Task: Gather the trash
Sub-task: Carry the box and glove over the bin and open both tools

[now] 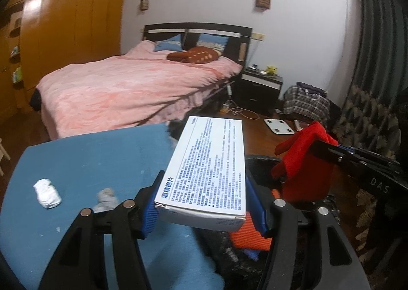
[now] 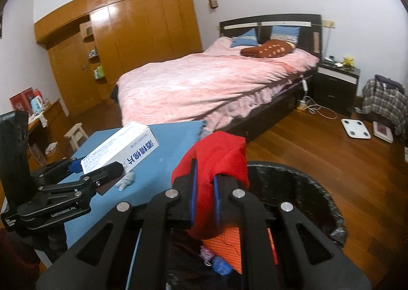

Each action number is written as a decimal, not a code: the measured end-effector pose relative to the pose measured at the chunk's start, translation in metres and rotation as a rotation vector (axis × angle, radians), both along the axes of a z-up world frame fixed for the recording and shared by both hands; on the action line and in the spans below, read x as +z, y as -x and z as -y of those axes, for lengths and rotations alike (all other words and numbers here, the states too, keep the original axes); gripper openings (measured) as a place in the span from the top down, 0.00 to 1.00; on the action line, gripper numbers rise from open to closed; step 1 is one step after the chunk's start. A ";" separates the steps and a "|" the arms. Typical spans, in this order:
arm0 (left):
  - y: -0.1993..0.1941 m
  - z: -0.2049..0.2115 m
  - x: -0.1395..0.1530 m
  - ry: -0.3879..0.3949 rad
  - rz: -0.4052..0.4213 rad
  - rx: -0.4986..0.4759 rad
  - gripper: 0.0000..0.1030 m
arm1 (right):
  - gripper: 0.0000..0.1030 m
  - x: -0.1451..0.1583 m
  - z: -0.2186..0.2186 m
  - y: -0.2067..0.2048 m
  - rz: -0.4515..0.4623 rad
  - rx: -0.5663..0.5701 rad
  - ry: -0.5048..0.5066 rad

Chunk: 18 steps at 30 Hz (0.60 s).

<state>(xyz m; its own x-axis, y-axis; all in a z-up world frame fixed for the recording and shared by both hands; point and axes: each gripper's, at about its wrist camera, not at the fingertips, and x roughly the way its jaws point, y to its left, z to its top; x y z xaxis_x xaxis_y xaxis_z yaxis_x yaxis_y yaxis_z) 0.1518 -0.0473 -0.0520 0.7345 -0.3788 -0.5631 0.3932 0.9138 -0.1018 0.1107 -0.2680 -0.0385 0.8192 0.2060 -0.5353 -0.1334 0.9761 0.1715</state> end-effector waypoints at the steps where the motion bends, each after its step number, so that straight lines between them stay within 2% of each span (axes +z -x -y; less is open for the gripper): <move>1: 0.000 0.007 -0.001 -0.001 -0.001 -0.012 0.43 | 0.90 -0.001 0.004 0.000 -0.003 -0.009 0.001; 12: -0.016 0.056 -0.022 -0.007 -0.034 -0.086 0.43 | 0.90 -0.041 0.043 -0.004 -0.089 -0.101 0.002; 18: -0.023 0.075 -0.032 -0.019 -0.057 -0.119 0.42 | 0.85 -0.061 0.052 -0.008 -0.148 -0.126 0.008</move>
<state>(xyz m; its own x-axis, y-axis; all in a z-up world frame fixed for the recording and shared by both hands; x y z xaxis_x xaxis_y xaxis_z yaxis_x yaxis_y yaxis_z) 0.1744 -0.1221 -0.0842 0.6517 -0.4503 -0.6103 0.4931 0.8630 -0.1101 0.1188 -0.3196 -0.0994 0.7507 0.1022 -0.6527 0.0155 0.9850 0.1720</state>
